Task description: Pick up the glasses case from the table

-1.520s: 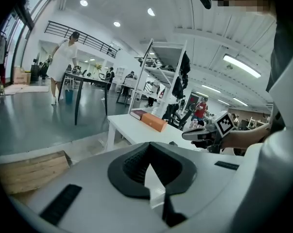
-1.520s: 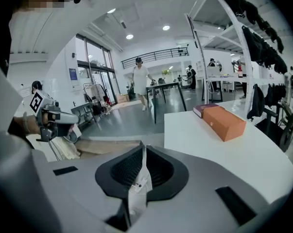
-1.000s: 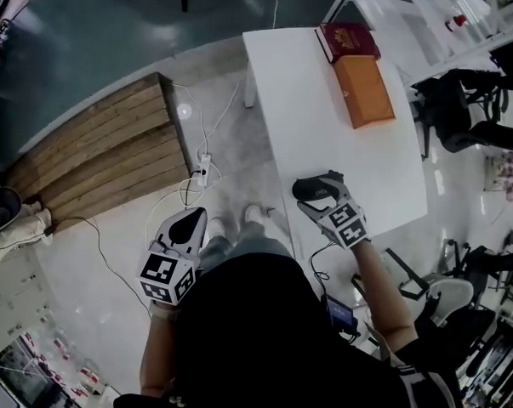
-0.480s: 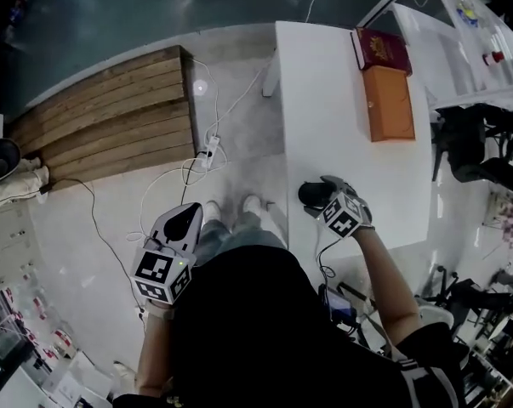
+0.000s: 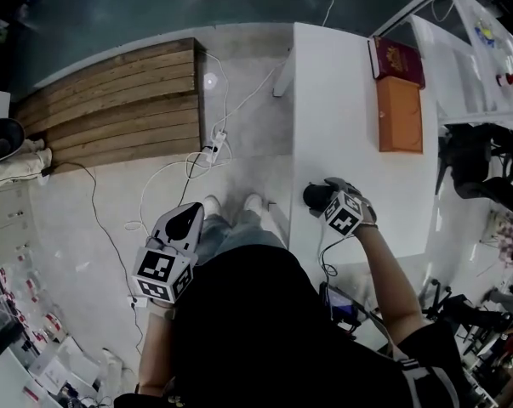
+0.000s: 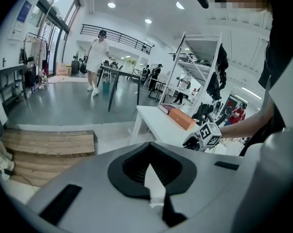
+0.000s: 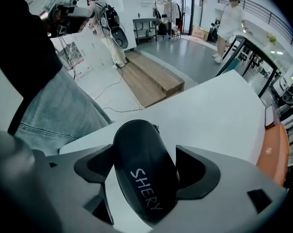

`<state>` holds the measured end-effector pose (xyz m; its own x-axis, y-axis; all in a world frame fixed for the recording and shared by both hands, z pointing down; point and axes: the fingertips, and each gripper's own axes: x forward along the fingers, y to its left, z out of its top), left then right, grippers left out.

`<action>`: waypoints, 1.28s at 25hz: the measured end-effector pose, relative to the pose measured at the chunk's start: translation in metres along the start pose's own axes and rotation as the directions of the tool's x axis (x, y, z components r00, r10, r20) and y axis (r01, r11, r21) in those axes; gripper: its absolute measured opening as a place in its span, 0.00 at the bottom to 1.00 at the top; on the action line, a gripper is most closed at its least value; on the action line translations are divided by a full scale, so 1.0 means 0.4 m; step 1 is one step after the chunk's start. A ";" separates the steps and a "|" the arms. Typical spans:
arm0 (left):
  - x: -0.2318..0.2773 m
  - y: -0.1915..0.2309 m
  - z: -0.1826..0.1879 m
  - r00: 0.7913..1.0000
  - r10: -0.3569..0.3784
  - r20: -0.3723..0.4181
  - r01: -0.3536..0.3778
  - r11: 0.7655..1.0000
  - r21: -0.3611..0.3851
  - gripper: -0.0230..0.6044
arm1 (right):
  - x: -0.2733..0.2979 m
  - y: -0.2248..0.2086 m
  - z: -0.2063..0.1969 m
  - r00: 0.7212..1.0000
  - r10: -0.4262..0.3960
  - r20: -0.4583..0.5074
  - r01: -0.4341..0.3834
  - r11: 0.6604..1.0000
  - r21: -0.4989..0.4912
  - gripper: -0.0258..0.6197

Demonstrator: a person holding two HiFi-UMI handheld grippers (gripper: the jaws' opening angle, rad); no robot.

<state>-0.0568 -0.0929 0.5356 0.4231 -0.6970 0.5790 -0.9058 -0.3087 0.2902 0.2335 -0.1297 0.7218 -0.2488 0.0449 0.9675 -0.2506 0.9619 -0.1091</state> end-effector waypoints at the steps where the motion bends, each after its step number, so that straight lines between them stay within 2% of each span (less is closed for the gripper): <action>1: -0.001 0.000 -0.001 1.000 0.002 0.001 -0.001 1.000 -0.002 0.06 | 0.002 0.001 -0.002 1.000 0.000 -0.010 0.000 1.000 -0.006 0.66; 10: -0.019 0.006 -0.005 1.000 -0.002 0.017 0.002 1.000 -0.005 0.06 | 0.014 0.015 -0.008 0.994 -0.027 -0.102 0.019 0.997 -0.073 0.64; 14: -0.028 0.012 0.002 1.000 -0.007 0.023 0.006 1.000 0.010 0.06 | 0.008 0.004 -0.001 0.988 -0.075 -0.135 0.060 0.992 -0.108 0.62; 20: -0.040 0.032 0.013 0.999 -0.024 0.047 0.023 0.999 0.023 0.06 | -0.039 -0.017 0.070 0.985 -0.146 -0.090 0.138 0.986 -0.095 0.61; 26: -0.046 0.038 0.053 0.995 -0.050 0.083 0.045 0.997 0.059 0.06 | -0.125 -0.012 0.192 0.978 -0.207 0.012 0.208 0.976 -0.068 0.61; 32: -0.050 0.050 0.107 0.984 -0.103 0.146 0.090 0.992 0.094 0.06 | -0.239 -0.001 0.334 0.940 -0.292 0.175 0.289 0.956 0.043 0.61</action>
<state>-0.0843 -0.1129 0.4974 0.5061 -0.7482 0.4289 -0.8623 -0.4293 0.2686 0.1324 -0.1702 0.5988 -0.3244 -0.2854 0.9018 -0.3520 0.9213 0.1650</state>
